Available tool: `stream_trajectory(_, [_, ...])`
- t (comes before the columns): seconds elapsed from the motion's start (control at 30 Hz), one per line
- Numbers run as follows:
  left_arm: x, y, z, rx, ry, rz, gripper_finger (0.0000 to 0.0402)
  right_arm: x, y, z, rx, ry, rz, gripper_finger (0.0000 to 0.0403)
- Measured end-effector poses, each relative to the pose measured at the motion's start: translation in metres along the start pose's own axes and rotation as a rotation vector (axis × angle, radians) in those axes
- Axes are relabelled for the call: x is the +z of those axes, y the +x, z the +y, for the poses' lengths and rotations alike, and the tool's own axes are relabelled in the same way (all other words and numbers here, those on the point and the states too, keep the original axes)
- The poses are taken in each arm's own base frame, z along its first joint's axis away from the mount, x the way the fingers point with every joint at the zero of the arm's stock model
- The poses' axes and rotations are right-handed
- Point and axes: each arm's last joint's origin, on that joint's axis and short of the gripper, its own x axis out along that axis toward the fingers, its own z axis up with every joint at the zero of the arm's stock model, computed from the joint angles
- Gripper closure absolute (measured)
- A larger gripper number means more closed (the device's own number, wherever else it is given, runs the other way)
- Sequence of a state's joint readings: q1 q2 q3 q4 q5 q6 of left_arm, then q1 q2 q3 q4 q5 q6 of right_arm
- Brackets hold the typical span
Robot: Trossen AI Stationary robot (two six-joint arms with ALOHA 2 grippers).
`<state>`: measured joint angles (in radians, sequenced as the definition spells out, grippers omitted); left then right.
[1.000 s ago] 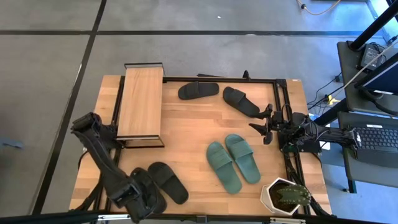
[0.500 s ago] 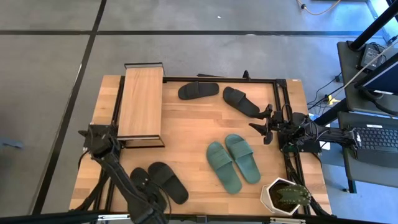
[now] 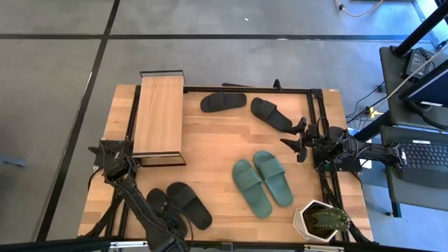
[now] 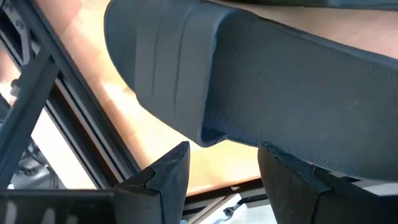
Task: Pick and place slides into the shelf
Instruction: Put the black slipper on the shelf
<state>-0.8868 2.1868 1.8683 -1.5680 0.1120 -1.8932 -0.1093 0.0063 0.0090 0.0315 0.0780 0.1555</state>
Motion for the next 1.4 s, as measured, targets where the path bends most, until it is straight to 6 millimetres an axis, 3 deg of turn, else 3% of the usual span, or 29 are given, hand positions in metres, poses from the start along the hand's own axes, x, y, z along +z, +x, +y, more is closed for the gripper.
stream_trajectory(0.23, [0.001, 0.0, -0.001, -0.016, 0.127, -0.021, 0.0221, 0.0, 0.0, 0.0, 0.0, 0.0, 0.0, 0.0176])
stream_trajectory(0.67, [0.004, 0.0, -0.001, -0.016, 0.15, -0.083, 0.0221, 0.0, 0.0, 0.0, 0.0, -0.004, 0.0, 0.0176])
stream_trajectory(1.1, [0.013, 0.037, 0.006, 0.169, 0.129, 0.02, 0.0222, 0.0, 0.0, 0.0, 0.0, -0.004, 0.0, 0.0176])
stream_trajectory(1.23, [0.014, 0.038, 0.006, 0.167, 0.136, -0.001, 0.0243, 0.0, 0.0, 0.0, 0.0, -0.003, 0.0, 0.0176])
stream_trajectory(1.4, [0.014, 0.038, 0.006, 0.168, 0.137, -0.002, 0.0313, 0.0, 0.0, 0.0, 0.0, -0.004, 0.0, 0.0176])
